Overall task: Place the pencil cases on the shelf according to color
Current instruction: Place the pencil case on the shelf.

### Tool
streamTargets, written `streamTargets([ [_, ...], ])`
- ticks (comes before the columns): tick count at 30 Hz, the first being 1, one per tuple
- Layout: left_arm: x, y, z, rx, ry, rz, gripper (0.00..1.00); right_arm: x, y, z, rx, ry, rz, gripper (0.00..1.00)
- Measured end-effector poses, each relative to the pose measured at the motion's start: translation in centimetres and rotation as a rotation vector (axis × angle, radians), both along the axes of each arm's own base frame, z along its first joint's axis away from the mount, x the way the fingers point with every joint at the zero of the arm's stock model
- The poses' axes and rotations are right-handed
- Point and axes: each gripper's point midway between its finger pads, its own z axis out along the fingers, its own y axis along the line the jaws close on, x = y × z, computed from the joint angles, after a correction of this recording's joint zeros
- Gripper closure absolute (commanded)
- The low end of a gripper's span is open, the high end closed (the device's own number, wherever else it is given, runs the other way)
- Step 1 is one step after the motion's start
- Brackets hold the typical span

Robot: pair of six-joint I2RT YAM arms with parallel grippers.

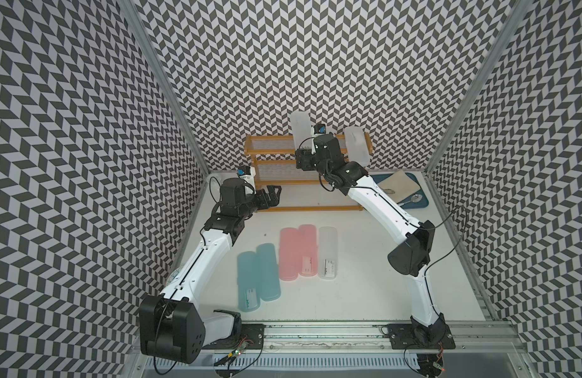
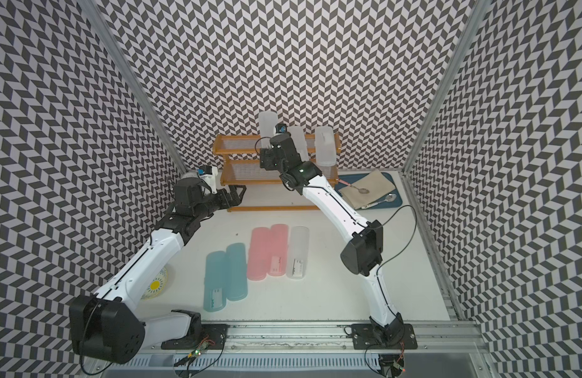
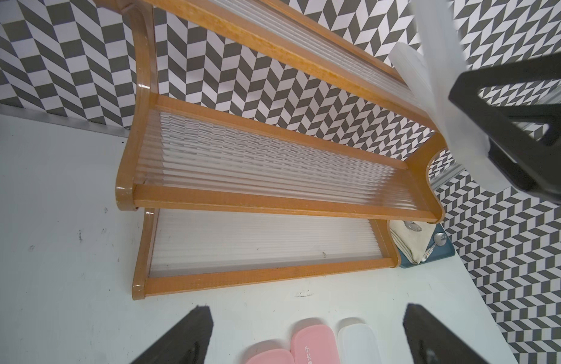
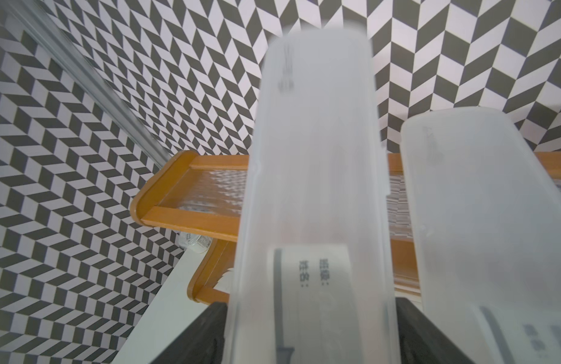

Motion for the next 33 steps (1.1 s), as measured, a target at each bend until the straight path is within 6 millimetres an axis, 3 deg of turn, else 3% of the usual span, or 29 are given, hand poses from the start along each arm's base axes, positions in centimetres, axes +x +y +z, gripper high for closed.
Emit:
streamTargets([
  [6, 0.0, -0.2, 0.0, -0.004, 0.000, -0.010, 0.00, 0.2, -0.1, -0.1, 0.012, 0.007, 0.011, 0.08],
  [15, 0.0, -0.2, 0.0, -0.006, -0.002, -0.012, 0.01, -0.1, 0.8, 0.6, 0.057, 0.007, 0.056, 0.06],
  [18, 0.0, -0.2, 0.0, -0.005, -0.002, -0.012, 0.00, -0.5, 1.1, 1.5, 0.082, 0.002, 0.088, 0.06],
  [21, 0.0, -0.2, -0.1, -0.005, 0.000, -0.011, 0.00, -1.6, 1.0, 3.6, 0.109, -0.020, 0.120, 0.06],
  [24, 0.0, -0.3, -0.3, -0.013, 0.011, -0.010, 0.00, -3.3, 0.1, 7.0, 0.140, -0.063, 0.139, 0.05],
  [28, -0.5, -0.9, -1.2, -0.044, 0.049, -0.039, 0.00, -7.4, -3.3, 11.0, 0.156, -0.112, 0.132, 0.05],
  [31, -1.4, -1.8, -3.1, -0.046, 0.105, -0.066, 0.00, -10.7, -6.2, 11.6, 0.156, -0.121, 0.117, 0.05],
  [33, -2.2, -2.4, -4.7, -0.037, 0.151, -0.083, 0.00, -12.6, -7.7, 10.5, 0.151, -0.109, 0.113, 0.05],
])
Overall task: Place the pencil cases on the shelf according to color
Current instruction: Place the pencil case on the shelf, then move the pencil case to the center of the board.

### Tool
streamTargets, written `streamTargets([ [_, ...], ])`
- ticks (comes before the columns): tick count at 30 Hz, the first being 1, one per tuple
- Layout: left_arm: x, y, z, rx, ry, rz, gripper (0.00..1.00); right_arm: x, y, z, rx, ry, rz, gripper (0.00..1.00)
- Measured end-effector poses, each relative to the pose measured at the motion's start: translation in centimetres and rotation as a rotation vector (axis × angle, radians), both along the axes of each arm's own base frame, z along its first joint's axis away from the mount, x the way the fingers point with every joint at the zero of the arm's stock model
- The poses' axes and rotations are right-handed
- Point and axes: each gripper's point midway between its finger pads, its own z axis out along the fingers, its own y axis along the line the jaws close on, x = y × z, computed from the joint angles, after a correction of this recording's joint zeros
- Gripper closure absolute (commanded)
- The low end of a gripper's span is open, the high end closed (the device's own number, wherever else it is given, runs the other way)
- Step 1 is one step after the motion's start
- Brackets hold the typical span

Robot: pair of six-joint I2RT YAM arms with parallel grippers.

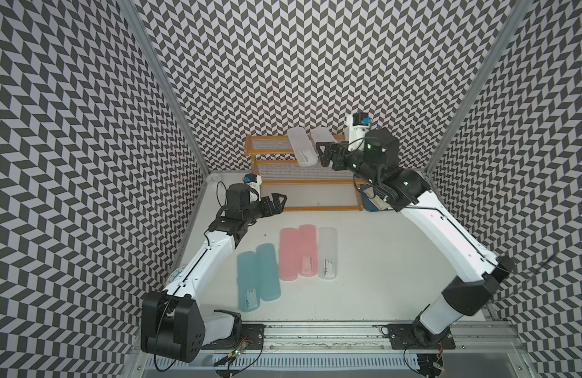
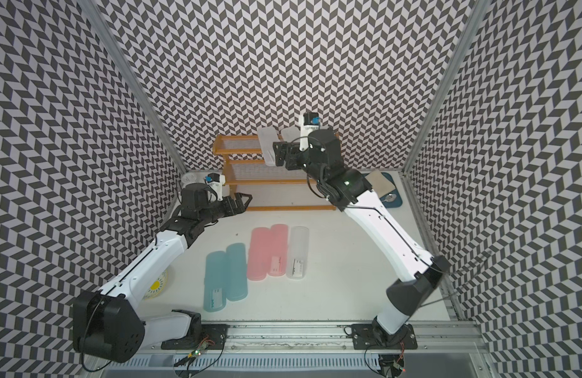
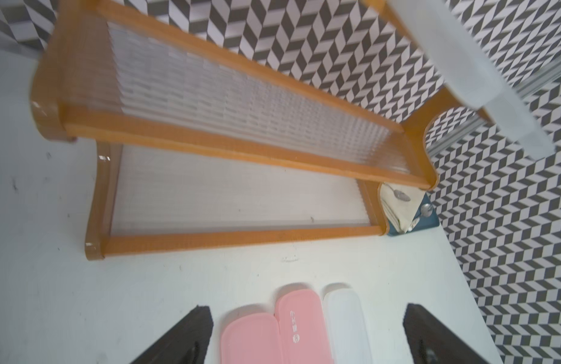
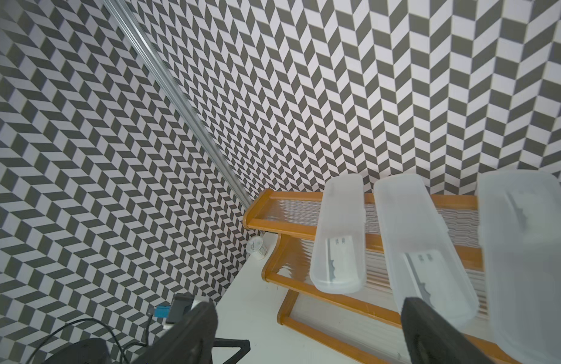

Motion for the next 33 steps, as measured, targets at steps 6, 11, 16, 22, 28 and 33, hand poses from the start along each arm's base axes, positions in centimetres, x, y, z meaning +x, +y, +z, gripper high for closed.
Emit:
streamTargets([
  [6, -2.6, -0.7, -4.2, 0.013, 0.099, -0.033, 0.00, -4.0, -2.7, -10.3, -0.062, 0.165, 0.006, 0.05],
  [11, -3.8, -0.4, -4.7, 0.021, 0.105, -0.034, 0.00, -7.5, -5.0, -20.5, -0.129, 0.358, -0.007, 0.06],
  [16, -3.9, -0.3, -3.9, 0.027, 0.074, -0.037, 0.00, -10.9, -6.8, -27.4, -0.143, 0.500, -0.005, 0.06],
  [22, -3.9, -0.3, -3.9, 0.028, 0.073, -0.037, 0.00, -13.8, -6.9, -33.8, -0.162, 0.674, 0.012, 0.07],
  [28, -3.8, -0.2, -4.0, 0.030, 0.078, -0.035, 0.00, -16.0, -4.5, -37.3, -0.190, 0.764, 0.066, 0.07],
  [33, -3.7, 0.0, -4.1, 0.039, 0.076, -0.019, 0.00, -16.7, -2.6, -39.2, -0.216, 0.800, 0.089, 0.07],
])
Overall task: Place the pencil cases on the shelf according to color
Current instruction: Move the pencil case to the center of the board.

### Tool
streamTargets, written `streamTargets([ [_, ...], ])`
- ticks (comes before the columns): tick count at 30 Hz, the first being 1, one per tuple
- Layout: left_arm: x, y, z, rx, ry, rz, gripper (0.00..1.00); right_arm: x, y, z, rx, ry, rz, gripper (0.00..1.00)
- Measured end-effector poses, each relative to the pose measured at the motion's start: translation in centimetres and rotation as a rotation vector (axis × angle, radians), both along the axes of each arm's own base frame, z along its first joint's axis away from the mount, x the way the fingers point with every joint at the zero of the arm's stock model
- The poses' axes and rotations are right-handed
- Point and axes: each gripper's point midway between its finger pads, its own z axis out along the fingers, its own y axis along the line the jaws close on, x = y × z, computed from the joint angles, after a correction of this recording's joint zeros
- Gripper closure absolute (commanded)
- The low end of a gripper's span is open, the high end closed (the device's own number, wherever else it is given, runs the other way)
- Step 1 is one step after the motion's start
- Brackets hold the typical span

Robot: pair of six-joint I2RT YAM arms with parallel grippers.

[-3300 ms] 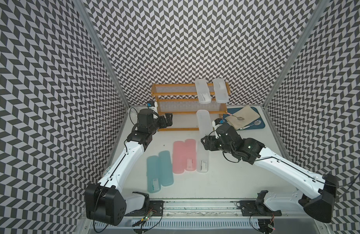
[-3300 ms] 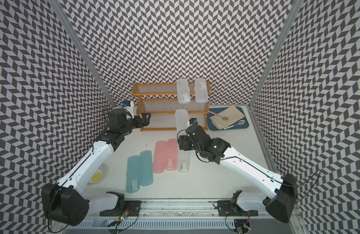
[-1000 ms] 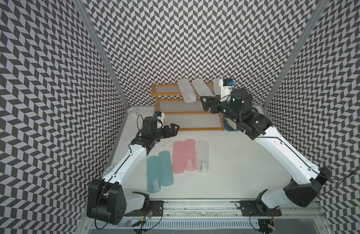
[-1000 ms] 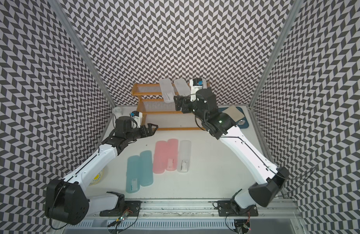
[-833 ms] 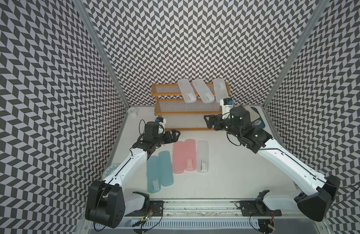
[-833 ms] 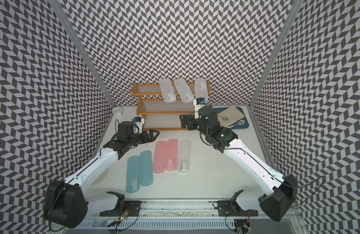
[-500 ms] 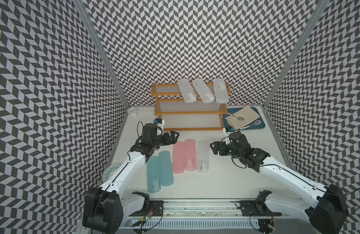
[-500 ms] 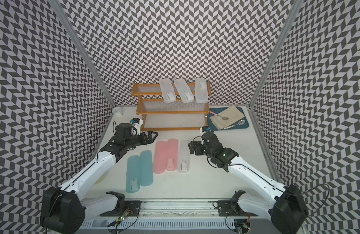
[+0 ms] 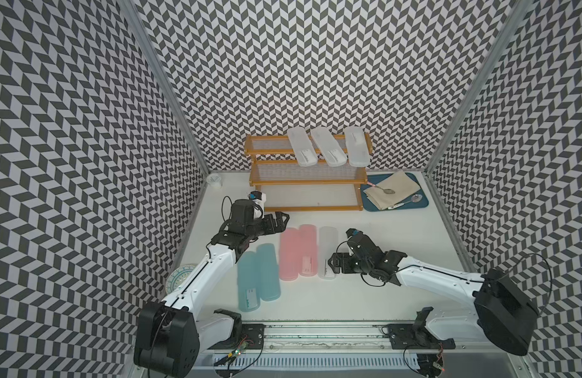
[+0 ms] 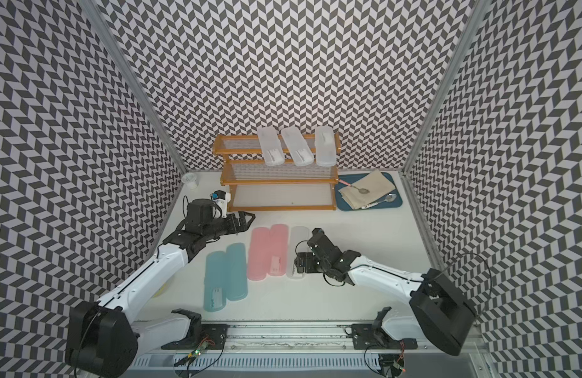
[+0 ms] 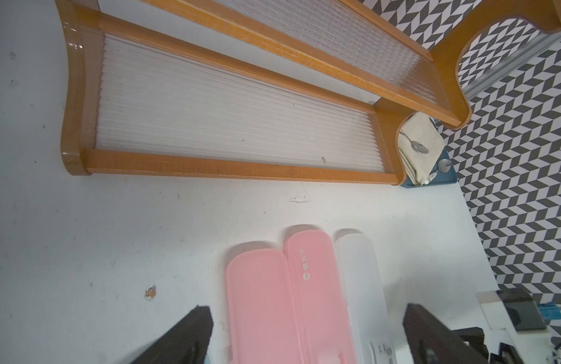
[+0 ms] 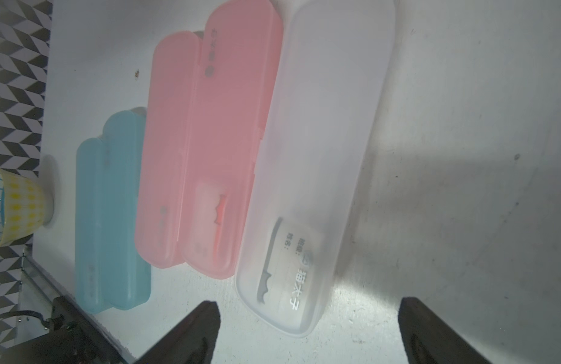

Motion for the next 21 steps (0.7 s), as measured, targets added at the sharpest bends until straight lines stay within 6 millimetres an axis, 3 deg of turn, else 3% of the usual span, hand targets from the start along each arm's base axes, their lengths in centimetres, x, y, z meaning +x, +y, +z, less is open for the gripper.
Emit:
streamTargets([
  [7, 0.3, 0.6, 0.0, 0.005, -0.001, 0.022, 0.00, -0.2, 2.0, -1.5, -0.058, 0.009, 0.029, 0.07],
  [14, 0.0, 0.0, 0.6, -0.100, 0.066, 0.061, 0.00, 0.0, 1.4, -2.3, -0.112, -0.003, 0.002, 0.06],
  [16, 0.1, -0.8, 2.3, -0.148, 0.077, 0.070, 0.01, 0.2, 0.7, -2.4, -0.142, -0.011, -0.019, 0.05],
  [21, 0.6, -3.3, 9.5, -0.284, 0.025, 0.072, 0.00, 0.5, -0.9, -3.1, -0.211, -0.026, -0.067, 0.05],
])
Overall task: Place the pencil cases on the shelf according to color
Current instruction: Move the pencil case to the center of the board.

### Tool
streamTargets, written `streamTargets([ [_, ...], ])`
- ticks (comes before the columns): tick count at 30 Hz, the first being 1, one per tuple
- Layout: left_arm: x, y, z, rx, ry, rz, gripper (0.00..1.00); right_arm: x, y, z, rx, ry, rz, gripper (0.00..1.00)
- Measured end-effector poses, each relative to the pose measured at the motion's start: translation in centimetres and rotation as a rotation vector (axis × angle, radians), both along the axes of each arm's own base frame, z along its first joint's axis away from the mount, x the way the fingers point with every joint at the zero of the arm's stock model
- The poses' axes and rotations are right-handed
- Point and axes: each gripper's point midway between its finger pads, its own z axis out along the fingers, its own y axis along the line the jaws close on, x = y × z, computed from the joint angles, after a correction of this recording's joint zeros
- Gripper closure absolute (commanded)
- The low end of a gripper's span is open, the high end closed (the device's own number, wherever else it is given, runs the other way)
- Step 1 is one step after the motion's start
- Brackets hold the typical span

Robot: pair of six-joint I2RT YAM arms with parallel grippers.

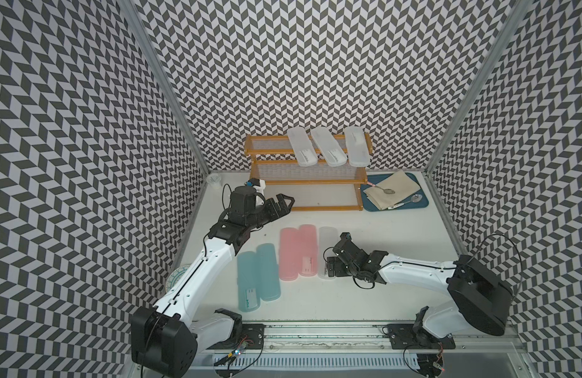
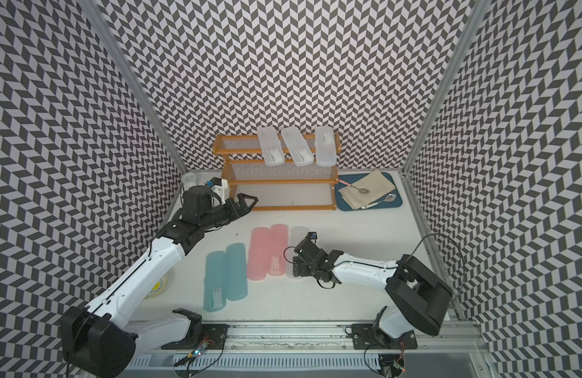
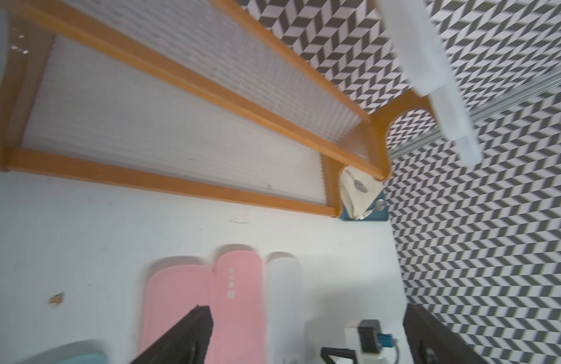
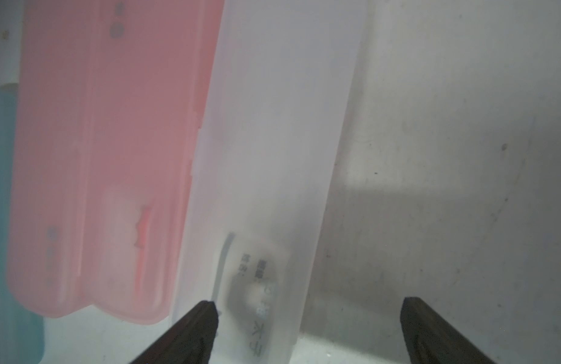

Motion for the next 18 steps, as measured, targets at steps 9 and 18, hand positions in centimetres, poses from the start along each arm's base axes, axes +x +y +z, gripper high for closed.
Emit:
streamTargets([
  [9, -1.0, -0.7, 5.2, -0.179, 0.002, 0.032, 0.00, -0.1, 1.7, 1.4, 0.090, -0.017, 0.044, 0.05],
  [18, -2.6, 0.2, 9.6, -0.235, -0.080, 0.035, 0.00, -0.2, 5.0, 0.4, 0.117, 0.023, 0.085, 0.06],
])
